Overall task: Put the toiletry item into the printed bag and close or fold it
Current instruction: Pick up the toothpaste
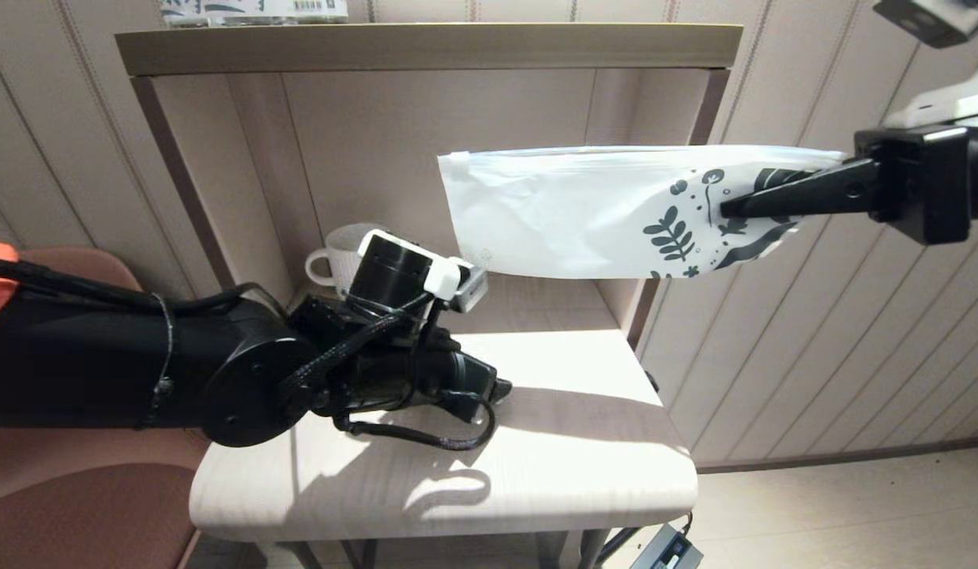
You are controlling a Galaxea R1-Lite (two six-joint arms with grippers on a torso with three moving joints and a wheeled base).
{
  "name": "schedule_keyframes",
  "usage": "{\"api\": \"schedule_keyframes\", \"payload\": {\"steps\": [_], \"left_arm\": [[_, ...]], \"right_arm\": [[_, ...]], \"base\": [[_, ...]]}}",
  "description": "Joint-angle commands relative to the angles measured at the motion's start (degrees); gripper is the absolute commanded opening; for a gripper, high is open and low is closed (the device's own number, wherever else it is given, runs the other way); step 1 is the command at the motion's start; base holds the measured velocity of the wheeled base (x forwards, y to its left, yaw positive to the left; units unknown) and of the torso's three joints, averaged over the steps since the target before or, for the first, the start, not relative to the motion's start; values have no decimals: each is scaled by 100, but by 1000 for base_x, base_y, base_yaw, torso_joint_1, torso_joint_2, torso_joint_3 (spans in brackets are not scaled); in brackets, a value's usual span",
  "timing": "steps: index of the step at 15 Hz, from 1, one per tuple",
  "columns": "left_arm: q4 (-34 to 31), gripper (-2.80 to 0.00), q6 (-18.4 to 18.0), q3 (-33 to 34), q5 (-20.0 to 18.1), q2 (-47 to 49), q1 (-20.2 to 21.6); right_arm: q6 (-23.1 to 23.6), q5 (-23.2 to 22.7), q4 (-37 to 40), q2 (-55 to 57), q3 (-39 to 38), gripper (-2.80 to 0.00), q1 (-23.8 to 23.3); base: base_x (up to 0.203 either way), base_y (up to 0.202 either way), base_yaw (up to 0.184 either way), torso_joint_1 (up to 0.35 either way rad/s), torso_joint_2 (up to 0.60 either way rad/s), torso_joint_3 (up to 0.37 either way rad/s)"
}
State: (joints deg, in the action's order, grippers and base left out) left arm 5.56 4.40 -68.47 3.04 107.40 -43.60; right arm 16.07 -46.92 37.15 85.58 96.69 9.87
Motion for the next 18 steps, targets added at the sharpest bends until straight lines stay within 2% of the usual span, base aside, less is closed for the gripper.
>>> {"api": "schedule_keyframes", "payload": {"steps": [1, 5, 9, 10, 18], "left_arm": [[-3, 0, 60, -179, 120, 242, -43], [-1, 0, 54, -207, 250, 432, -43], [-3, 0, 62, -7, 179, 301, -36], [-2, -280, 52, 103, 179, 208, -35], [52, -280, 35, 159, 161, 133, -35]], "right_arm": [[19, -94, 21, 20, -42, -280, -82], [19, -104, -140, 29, -157, -280, -82], [19, -221, -181, 20, -203, -280, -91], [10, -221, -181, 20, -203, -280, -82], [19, -230, -181, -77, -343, -280, -82]], "base": [[0, 0, 0, 0, 0, 0], [0, 0, 0, 0, 0, 0], [0, 0, 0, 0, 0, 0], [0, 0, 0, 0, 0, 0], [0, 0, 0, 0, 0, 0]]}}
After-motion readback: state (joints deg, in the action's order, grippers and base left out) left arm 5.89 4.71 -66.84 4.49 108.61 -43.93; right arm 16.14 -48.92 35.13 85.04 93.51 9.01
